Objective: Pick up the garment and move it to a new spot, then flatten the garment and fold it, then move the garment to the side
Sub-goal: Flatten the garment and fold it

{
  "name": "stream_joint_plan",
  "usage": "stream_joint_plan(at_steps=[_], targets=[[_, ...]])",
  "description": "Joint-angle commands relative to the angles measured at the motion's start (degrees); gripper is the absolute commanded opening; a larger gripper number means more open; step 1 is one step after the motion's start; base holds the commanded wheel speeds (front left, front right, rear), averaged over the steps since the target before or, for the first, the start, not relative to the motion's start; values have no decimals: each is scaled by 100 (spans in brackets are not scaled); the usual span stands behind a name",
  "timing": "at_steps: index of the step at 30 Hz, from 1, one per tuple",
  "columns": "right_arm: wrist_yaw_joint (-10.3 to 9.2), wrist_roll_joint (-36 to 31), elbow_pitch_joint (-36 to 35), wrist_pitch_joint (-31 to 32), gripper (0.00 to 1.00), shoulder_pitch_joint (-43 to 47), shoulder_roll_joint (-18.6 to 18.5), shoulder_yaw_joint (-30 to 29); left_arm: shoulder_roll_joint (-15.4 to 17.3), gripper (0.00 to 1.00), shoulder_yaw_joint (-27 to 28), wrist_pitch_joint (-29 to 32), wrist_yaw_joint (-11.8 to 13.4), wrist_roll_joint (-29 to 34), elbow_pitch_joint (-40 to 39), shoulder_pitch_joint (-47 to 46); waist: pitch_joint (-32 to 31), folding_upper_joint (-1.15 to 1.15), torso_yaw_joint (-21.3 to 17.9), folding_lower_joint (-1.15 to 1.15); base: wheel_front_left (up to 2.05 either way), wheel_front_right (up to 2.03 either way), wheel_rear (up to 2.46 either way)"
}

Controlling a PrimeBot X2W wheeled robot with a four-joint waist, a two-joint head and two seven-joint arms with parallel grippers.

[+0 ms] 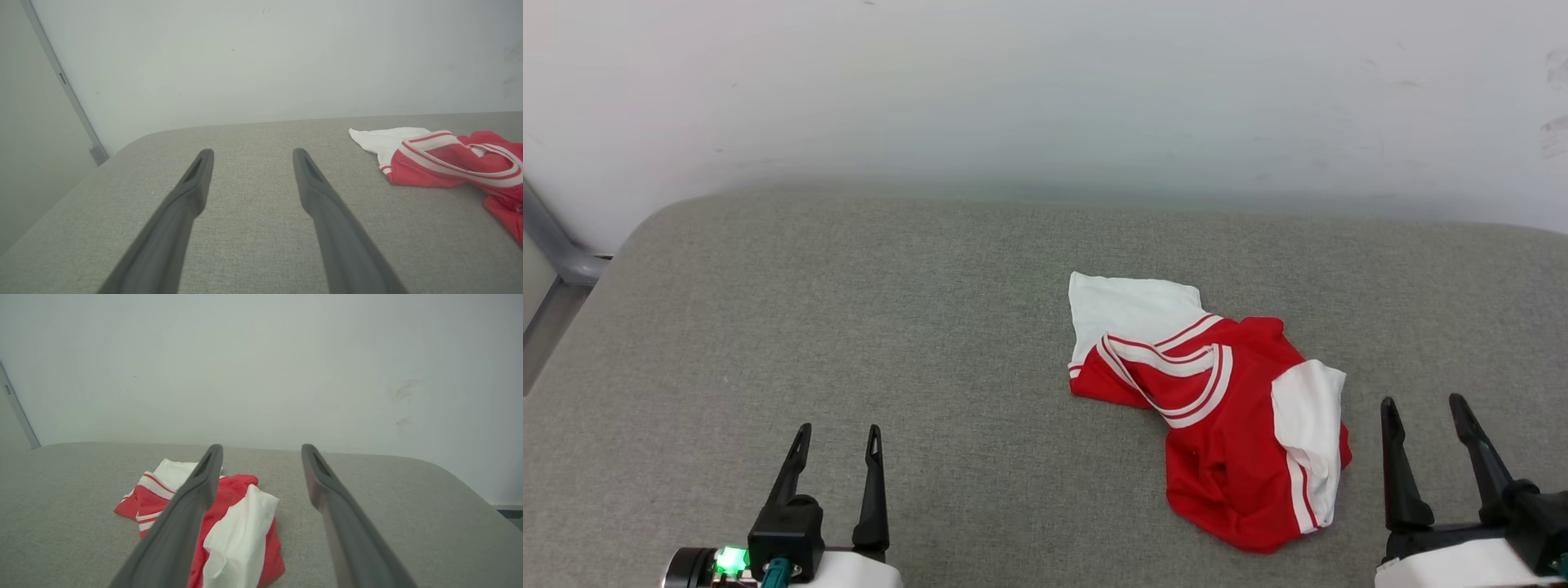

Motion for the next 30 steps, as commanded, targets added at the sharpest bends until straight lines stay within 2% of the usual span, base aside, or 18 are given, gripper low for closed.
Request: stream_joint_plan(at_steps=[1,10,17,22,30], targets=[[-4,-23,-42,-12,100,-74,10,0,-6,100,15,-15,-15,29,-2,60,2,0,-1,0,0,0,0],[-4,-603,-610,-12,100,-820,-55,-152,-91,100,74,-15,-122,103,24,3,41,0,33,0,0,0,0],[-4,-312,-52,156,100,-1288,-753,353,-138,100,96,-15,-182,127,66,12,37,0,51,0,0,0,0],[-4,200,127,1356,100,-1526,-1424,982,-170,100,115,-15,-210,146,47,18,97,0,60,0,0,0,0],[-5,1187,-120,3472,100,-1635,-2358,2023,-239,100,122,-15,-210,169,4,-101,302,0,78,0,0,0,0]])
